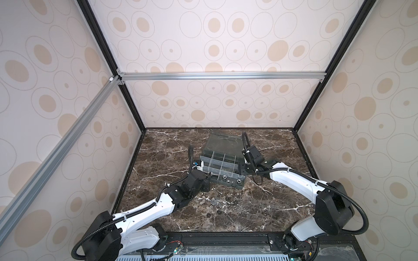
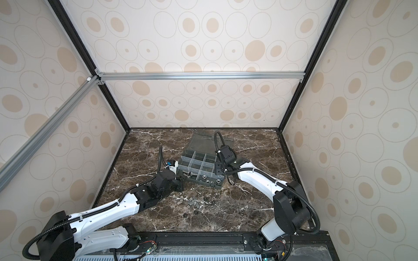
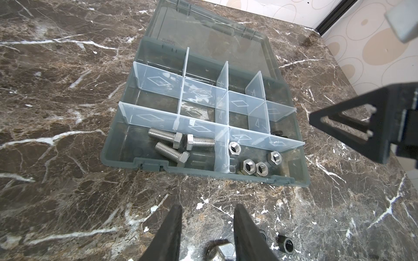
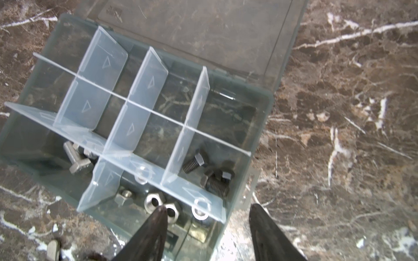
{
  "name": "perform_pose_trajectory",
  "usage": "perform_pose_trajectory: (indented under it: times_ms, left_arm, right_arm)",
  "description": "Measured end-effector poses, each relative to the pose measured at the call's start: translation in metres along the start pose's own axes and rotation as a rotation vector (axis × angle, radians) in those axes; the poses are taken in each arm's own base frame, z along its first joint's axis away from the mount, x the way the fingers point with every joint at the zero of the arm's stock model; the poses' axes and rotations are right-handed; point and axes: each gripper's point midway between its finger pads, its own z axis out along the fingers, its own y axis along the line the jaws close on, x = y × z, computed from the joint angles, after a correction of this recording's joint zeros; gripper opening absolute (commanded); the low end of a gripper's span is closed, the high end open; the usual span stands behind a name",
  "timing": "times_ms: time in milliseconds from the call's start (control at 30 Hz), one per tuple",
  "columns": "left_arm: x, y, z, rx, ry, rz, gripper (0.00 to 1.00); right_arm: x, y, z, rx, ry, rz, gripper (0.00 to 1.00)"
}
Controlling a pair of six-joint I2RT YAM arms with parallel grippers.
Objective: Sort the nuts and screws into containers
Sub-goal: 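Open the right gripper over the compartment while the left gripper moves toward the wing nuts, then lower the left gripper and close it on a silver wing nut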
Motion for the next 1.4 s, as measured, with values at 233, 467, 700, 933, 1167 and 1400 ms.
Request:
perform_pose_trajectory:
  times_ms: [233,467,700,933,1167,1400]
  left_arm:
    - [0.0,0.001,0.001,-0.003,0.001,0.001,0.39]
    - [0.002,0.003,0.002,-0.014,0.007,0.004,0.39]
    - [0.005,0.004,0.002,-0.021,0.017,0.008,0.39]
    - [0.006,0.006,0.002,-0.025,0.022,0.009,0.39]
    - [0.011,0.01,0.0,-0.031,0.031,0.012,0.38]
    - [0.025,0.014,0.003,-0.034,0.073,0.021,0.37]
  right_arm:
    - [0.014,-0.012,-0.023,-0.006,-0.023,0.039,0.61]
    - [0.034,-0.028,-0.034,0.024,-0.019,0.069,0.62]
    - [0.046,-0.036,-0.039,0.034,-0.017,0.101,0.62]
    - [0.053,-0.039,-0.038,0.037,-0.007,0.128,0.62]
    - [0.063,-0.041,-0.036,0.036,0.013,0.155,0.61]
    - [0.065,-0.039,-0.035,0.025,0.022,0.168,0.61]
